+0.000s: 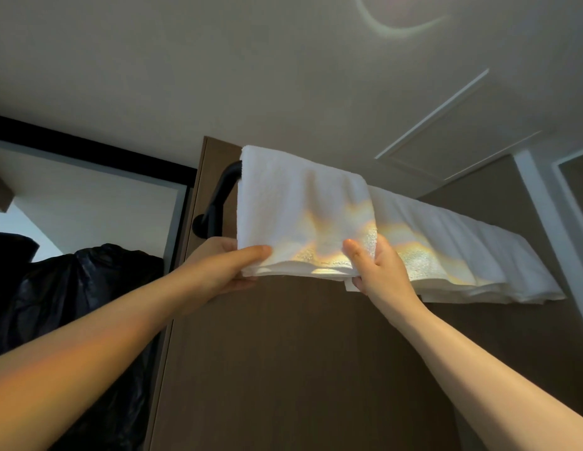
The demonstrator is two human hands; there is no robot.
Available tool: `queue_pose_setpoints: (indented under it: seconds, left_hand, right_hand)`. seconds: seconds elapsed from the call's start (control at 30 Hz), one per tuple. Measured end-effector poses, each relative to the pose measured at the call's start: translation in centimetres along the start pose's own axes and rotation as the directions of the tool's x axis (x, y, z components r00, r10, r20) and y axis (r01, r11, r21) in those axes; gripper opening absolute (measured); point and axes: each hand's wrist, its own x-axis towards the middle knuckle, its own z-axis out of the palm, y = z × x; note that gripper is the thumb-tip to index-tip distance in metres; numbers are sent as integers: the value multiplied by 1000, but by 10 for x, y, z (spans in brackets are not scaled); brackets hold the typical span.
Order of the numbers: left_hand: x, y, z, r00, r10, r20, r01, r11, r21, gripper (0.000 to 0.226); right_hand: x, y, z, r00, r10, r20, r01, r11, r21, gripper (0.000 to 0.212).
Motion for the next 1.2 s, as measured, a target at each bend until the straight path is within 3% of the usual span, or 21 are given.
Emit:
queue_pose_setpoints:
  seconds: [0.23, 0.4, 0.67, 0.8, 0.93, 1.1, 1.2]
  left_hand:
    - [-7, -5, -4, 996, -7, 86, 10, 999, -35, 18]
    - [-13, -6, -14, 977, -2, 211, 36, 987, -159, 19]
    - [-8, -4, -11, 978, -176, 115, 210, 840, -500, 35]
    - [-7, 2, -18, 973, -210, 101, 226, 748, -624, 46]
    - [-7, 4, -10, 960, -280, 0, 224, 768, -600, 46]
    - [-11, -4, -3, 962, -268, -45, 197, 802, -564, 52]
    - [-10, -6, -6, 969, -246, -27, 198, 834, -515, 45]
  right_hand:
    - [-7, 12, 1, 984, 152, 92, -171, 950, 261, 34]
    - [-17, 19, 3, 968, 208, 137, -247, 876, 415, 2]
    - [-11, 12, 13, 967, 229, 114, -251, 770, 586, 14]
    - [-9, 8, 22, 971, 224, 87, -236, 817, 526, 13]
    - [-8, 7, 23, 965, 245, 93, -256, 805, 535, 13]
    - [-11, 17, 18, 911, 375, 171, -380, 603, 702, 15]
    - [-7, 18, 19, 897, 395, 199, -425, 643, 637, 13]
